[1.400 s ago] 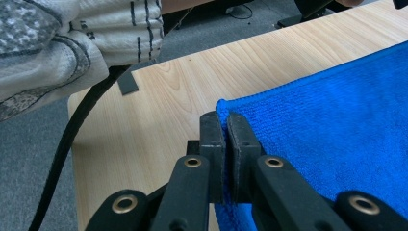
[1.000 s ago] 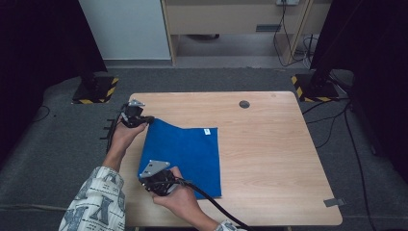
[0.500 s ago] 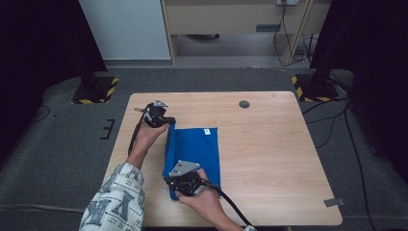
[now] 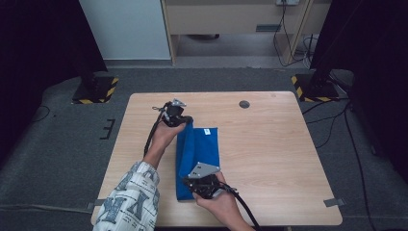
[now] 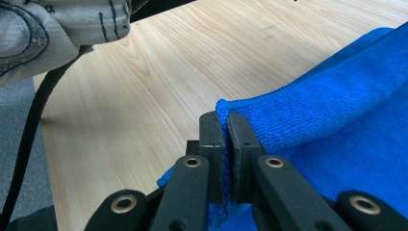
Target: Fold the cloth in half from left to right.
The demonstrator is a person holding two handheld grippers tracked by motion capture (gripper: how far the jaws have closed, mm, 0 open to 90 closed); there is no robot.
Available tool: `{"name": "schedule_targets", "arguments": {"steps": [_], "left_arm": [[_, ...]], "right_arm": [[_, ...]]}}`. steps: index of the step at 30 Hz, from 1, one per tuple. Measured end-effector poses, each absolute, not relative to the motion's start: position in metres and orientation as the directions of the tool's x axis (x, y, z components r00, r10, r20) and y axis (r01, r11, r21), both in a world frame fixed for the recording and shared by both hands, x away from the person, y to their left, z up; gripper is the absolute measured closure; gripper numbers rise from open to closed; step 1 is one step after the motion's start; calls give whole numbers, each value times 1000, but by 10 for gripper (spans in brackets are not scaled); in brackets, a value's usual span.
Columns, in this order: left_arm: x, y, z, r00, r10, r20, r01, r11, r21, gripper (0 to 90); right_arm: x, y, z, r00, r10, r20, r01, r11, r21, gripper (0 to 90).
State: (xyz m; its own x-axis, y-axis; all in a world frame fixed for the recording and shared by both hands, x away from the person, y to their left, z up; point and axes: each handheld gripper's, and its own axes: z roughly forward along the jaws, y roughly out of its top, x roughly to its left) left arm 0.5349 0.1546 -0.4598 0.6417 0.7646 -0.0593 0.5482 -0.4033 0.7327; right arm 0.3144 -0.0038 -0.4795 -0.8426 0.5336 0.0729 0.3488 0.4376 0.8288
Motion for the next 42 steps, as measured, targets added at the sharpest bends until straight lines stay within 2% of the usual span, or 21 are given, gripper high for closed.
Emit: {"name": "schedule_targets", "arguments": {"steps": [11, 42], "left_arm": [[537, 130, -468, 660, 749, -68, 547, -416, 727, 878], [542, 104, -483, 664, 738, -116, 569, -399, 719, 877]], "right_arm": [[310, -26, -487, -823, 563, 74, 374, 438, 818, 864], [312, -61, -499, -786, 611, 92, 425, 426, 799, 847]]}}
